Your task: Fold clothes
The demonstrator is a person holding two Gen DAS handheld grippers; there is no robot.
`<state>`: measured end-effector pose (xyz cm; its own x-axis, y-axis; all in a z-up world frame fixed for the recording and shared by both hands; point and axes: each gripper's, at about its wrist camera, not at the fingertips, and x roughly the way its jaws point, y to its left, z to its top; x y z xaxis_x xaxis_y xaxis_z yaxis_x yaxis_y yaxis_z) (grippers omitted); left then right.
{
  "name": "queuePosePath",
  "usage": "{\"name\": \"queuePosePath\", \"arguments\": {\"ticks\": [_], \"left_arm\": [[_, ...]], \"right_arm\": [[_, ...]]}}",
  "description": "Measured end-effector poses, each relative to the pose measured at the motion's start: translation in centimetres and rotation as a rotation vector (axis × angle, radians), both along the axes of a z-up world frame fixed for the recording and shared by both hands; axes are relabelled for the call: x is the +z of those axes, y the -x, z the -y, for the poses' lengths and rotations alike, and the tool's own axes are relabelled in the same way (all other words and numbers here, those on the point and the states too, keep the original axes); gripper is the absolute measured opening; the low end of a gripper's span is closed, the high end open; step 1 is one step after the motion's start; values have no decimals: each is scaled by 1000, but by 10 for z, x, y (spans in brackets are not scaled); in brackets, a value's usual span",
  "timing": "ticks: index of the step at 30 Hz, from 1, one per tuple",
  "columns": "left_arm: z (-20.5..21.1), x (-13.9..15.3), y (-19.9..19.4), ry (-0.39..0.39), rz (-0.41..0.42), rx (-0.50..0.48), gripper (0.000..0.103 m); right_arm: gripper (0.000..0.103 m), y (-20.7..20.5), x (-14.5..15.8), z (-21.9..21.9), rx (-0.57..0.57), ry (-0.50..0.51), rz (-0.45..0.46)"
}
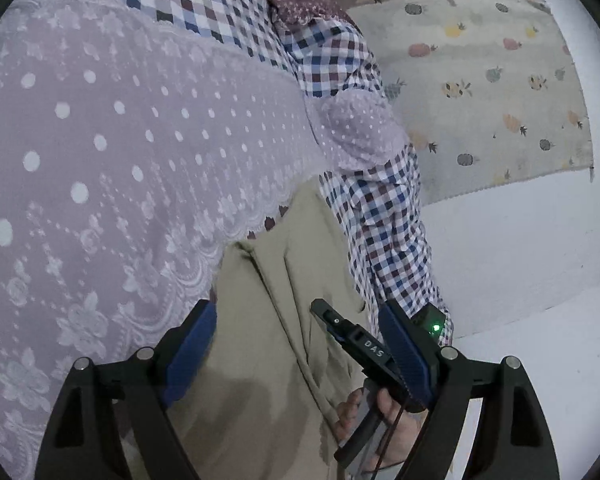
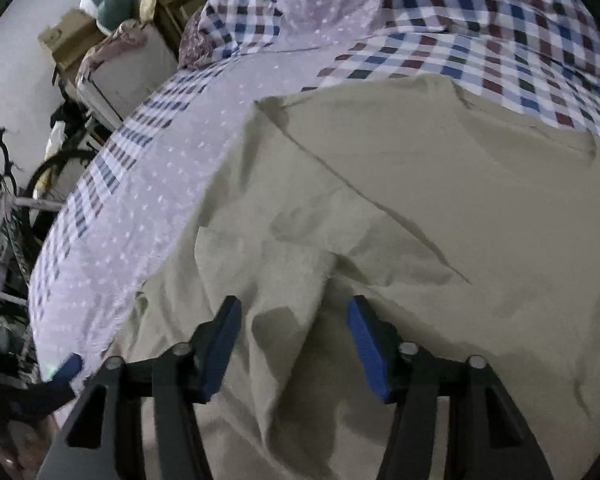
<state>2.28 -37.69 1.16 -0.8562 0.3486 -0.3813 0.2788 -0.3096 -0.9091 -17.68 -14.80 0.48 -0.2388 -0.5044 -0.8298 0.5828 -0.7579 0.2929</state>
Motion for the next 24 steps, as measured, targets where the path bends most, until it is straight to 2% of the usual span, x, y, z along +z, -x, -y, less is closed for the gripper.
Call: {"name": "queuePosePath", "arguments": {"ticks": [1, 2, 4, 7, 10, 12, 15, 17, 20, 21, 24], "left_arm": [[1, -1, -1, -3, 1, 2, 86], [3, -3, -3, -8, 2, 4, 86], [5, -4, -4, -14, 4, 1, 86], [7, -5, -8, -17, 2, -3, 86], [10, -4, -11, -19, -3, 0, 86], [13, -4, -16, -27, -7, -1, 86], [18, -5, -20, -35, -9, 5, 86], [21, -5, -21, -39, -9, 10, 86], [24, -6, -22, -49, -11, 15, 86], [25, -7, -22, -52, -12, 15, 86], [25, -7, -22, -59, -15, 13, 86]], "right_arm": [[28, -3, 2, 4, 5, -3, -20], [21, -8, 7, 8, 21, 7, -41], [20, -23, 20, 16, 72, 28, -90], [22, -55, 38, 36, 214, 34, -149], [22, -76, 46, 52, 321, 20, -148], [23, -82, 50, 53, 368, 24, -132], [33, -92, 55, 54, 439, 31, -108], [47, -89, 59, 53, 451, 57, -91], [51, -83, 69, 53, 443, 103, -77], [51, -79, 72, 56, 432, 100, -85], [51, -71, 74, 72, 349, -22, -173]]}}
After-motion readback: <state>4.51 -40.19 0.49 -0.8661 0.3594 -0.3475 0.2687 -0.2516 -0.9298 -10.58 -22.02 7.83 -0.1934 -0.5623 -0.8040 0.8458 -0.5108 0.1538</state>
